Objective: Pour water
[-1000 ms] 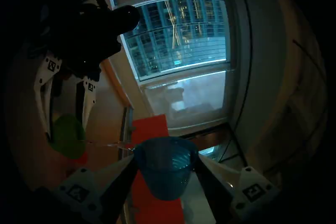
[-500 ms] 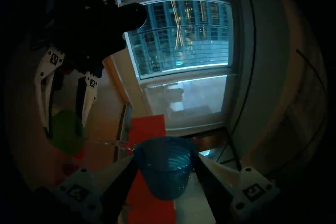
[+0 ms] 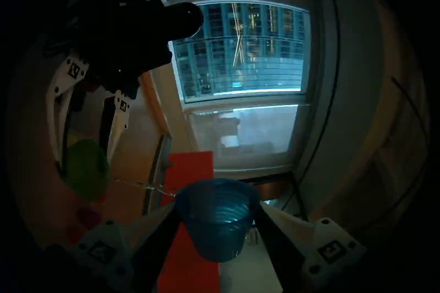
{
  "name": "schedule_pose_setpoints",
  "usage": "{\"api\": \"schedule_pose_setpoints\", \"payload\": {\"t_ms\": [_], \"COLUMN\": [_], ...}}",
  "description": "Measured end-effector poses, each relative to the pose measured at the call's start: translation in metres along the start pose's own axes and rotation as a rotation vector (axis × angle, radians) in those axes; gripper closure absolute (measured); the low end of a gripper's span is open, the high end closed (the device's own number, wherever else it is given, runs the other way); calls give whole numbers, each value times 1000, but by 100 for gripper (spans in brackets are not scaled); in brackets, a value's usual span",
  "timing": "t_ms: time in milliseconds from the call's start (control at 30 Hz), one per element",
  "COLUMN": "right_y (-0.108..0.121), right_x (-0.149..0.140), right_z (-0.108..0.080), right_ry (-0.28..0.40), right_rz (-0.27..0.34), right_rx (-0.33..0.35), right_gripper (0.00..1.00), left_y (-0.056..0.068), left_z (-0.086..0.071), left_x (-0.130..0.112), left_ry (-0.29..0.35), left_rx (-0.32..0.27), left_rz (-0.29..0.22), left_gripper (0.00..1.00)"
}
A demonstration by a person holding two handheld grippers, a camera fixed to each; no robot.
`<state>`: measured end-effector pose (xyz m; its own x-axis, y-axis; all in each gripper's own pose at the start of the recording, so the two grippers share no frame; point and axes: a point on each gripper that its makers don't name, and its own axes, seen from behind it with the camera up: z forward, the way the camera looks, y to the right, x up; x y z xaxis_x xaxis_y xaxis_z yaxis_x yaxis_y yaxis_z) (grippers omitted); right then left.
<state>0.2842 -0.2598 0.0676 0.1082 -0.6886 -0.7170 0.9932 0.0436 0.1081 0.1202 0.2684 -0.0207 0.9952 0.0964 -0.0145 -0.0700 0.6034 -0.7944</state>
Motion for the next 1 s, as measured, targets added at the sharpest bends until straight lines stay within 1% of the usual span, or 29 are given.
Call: {"api": "schedule_pose_setpoints", "payload": {"t_ms": [500,800,1000], "right_y": [-4,-5,-5], "right_x": [9,13,14], "right_z": [4,4,4], "right_ry": [1,7,9], "right_rz": [-88,-132,-126], "right_rx": [0,-4,-3], "right_gripper": [10,10,10], "left_y": [0,-2,-2], "left_z": [0,2,1], "left_x": [1,1,1], "left_ry": [2,4,4], "left_rx": [2,3,3], "left_rz": [1,-6,-4], "left_gripper": [13,13,13]}}
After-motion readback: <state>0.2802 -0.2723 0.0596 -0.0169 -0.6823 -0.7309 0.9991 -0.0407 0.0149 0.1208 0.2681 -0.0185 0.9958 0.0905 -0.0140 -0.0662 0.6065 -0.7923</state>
